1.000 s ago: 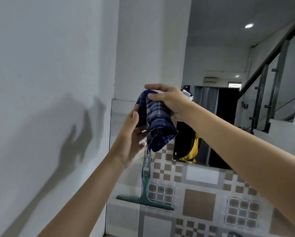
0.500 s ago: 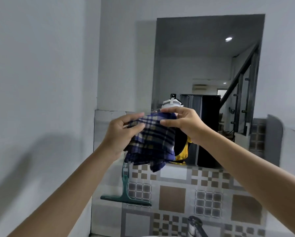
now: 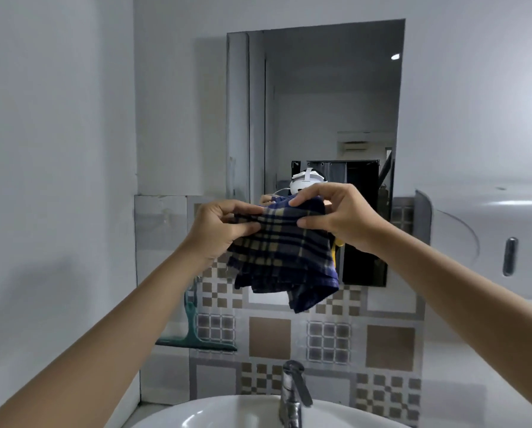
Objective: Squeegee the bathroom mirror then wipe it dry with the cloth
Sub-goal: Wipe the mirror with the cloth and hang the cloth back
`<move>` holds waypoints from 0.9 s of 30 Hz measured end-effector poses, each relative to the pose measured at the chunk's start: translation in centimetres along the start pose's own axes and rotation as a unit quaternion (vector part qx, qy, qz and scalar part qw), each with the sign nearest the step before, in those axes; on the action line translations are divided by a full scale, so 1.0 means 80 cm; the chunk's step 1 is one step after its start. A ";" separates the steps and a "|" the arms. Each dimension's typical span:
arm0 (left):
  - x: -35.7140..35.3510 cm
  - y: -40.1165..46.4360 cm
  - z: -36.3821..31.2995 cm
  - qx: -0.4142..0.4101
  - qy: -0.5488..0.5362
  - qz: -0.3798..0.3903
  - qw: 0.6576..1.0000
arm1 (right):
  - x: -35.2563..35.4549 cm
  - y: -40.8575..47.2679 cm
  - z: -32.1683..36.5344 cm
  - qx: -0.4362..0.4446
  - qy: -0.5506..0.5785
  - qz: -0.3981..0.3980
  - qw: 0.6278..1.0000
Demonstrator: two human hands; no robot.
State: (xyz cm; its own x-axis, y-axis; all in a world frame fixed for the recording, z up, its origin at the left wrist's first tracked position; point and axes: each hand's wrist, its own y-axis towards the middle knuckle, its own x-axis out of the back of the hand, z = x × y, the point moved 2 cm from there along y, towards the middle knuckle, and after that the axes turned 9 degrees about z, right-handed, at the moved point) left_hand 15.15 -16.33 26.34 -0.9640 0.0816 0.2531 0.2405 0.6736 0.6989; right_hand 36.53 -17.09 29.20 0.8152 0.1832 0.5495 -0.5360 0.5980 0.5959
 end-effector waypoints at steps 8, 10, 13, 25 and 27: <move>-0.064 0.024 -0.013 -0.015 -0.042 0.042 0.998 | 0.056 -0.050 -0.019 -0.086 -0.019 0.059 0.994; -0.075 0.034 -0.015 -0.016 -0.022 0.048 0.998 | 0.069 -0.056 -0.027 -0.113 0.000 0.072 0.991; -0.082 0.051 -0.019 0.004 -0.018 0.050 0.999 | 0.083 -0.062 -0.031 -0.115 0.040 0.073 0.990; -0.089 0.116 -0.043 0.067 -0.149 0.060 0.985 | 0.068 -0.040 0.015 0.053 0.302 -0.130 0.943; -0.084 0.133 -0.049 0.058 -0.142 0.047 0.987 | 0.072 -0.017 0.021 0.045 0.293 -0.197 0.935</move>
State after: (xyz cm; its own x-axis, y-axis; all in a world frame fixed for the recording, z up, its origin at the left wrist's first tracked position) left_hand 24.61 -12.57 34.70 -0.9350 0.3392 0.1039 0.3316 0.7314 0.5959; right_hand 41.57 -18.13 32.54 0.9195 0.3740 -0.1214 -0.1639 0.6451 0.7463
